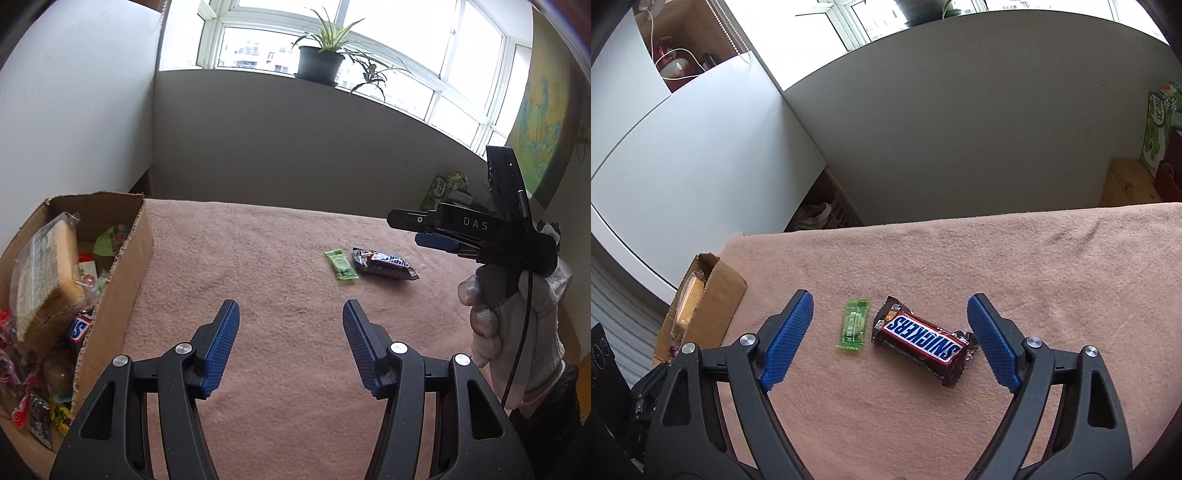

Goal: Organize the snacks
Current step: 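Move right tool to the Snickers bar while left tool moves to the green candy, then grasp the Snickers bar with right tool while left tool grasps the green candy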

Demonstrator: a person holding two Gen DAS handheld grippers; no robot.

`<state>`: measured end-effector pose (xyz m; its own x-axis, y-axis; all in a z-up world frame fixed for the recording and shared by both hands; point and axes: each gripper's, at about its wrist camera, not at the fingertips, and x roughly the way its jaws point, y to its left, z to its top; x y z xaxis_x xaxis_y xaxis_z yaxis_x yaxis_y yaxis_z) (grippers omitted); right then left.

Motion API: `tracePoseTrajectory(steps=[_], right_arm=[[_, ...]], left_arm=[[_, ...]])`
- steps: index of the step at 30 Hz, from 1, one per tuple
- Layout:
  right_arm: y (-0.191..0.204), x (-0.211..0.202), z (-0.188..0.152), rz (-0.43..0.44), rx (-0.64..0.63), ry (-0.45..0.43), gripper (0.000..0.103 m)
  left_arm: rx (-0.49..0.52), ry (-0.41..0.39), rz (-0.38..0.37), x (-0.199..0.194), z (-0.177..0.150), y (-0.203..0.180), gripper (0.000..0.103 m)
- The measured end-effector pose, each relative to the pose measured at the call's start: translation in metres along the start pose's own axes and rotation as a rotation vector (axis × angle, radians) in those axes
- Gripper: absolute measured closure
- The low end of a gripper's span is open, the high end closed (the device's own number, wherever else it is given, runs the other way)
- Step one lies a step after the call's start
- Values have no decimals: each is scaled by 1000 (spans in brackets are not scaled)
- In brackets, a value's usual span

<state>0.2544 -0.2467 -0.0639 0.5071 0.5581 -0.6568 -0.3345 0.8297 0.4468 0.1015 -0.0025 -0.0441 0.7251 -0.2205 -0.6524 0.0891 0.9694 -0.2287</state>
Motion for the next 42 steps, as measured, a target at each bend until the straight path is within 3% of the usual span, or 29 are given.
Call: tracePoseTrajectory(steps=[5, 14, 19, 21, 28, 33, 37, 42], right_arm=[[-10, 25, 2, -5, 21, 54, 35], [-7, 31, -13, 45, -12, 130, 36], [4, 28, -25, -41, -112, 147, 41], [6, 27, -28, -103, -141, 147, 57], [-1, 17, -36, -88, -140, 144, 58], [12, 17, -47, -156, -242, 135, 59], [4, 12, -46, -173, -238, 133, 66], [-19, -2, -44, -195, -178, 115, 72]], left_arm=[[3, 20, -18, 16, 8, -11, 45], [0, 42, -21, 40, 24, -16, 45], [-12, 65, -20, 54, 28, -17, 46], [-20, 66, -24, 57, 30, -17, 46], [-1, 111, -45, 86, 38, -36, 47], [-30, 145, -45, 109, 45, -40, 47], [-52, 177, -55, 124, 45, -46, 50], [1, 187, -14, 133, 41, -59, 50]])
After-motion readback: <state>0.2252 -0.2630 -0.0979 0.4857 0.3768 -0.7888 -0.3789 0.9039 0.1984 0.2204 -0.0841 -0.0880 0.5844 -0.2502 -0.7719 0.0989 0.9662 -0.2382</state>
